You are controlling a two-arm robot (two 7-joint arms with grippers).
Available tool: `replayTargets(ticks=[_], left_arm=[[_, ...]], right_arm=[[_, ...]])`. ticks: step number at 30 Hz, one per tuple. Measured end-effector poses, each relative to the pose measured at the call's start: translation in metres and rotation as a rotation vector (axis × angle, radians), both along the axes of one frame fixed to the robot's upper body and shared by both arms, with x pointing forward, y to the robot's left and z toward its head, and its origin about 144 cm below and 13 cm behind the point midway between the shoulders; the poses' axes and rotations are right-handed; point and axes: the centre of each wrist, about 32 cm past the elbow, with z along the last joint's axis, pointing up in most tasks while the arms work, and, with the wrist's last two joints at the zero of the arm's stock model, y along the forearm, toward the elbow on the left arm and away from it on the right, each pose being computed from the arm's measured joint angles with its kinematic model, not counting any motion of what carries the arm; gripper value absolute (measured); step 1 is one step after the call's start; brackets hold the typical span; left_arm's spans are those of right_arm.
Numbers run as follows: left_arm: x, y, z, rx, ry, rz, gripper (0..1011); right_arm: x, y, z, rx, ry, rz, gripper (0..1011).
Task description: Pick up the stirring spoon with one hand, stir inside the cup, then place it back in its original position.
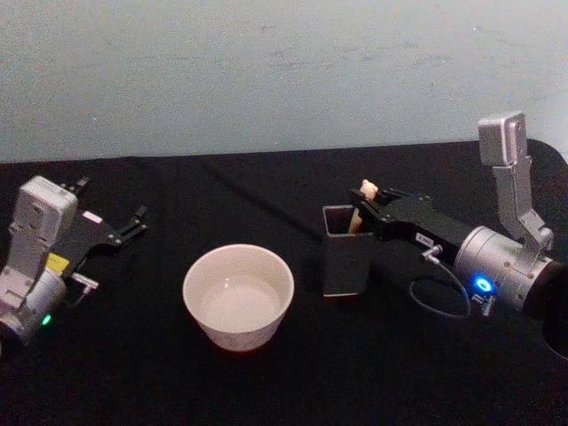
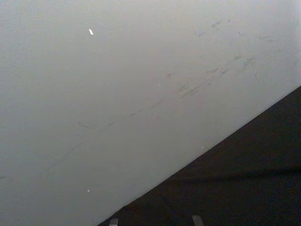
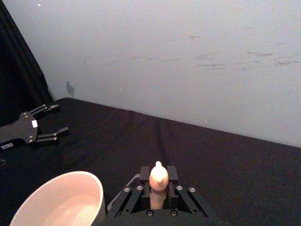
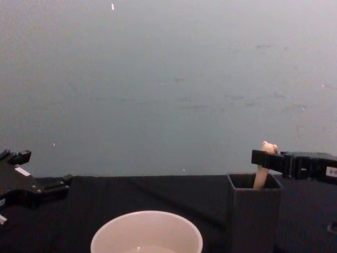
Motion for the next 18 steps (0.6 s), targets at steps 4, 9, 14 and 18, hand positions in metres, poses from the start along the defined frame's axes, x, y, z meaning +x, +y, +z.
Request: replayTargets(ticks=[4, 9, 14, 18], left_arm=[[0.0, 0.0, 0.0, 0.0, 0.0, 0.0, 1001], [0.0, 0.0, 0.0, 0.0, 0.0, 0.0, 1001], [0.0, 0.0, 0.0, 0.0, 0.0, 0.0, 1001], [0.0, 0.0, 0.0, 0.0, 0.0, 0.0, 1001]], right_arm=[[-0.0009, -0.0001, -0.0005, -0.003, 0.003, 0.0, 214], [-0.0018, -0.0008, -0.0006, -0.004, 0.005, -0.003, 214], [-0.0026, -0.0016, -0.0009, -0.008, 0.008, -0.006, 214], [-0.0028, -0.0016, -0.0011, -0.01, 0.008, -0.008, 214]])
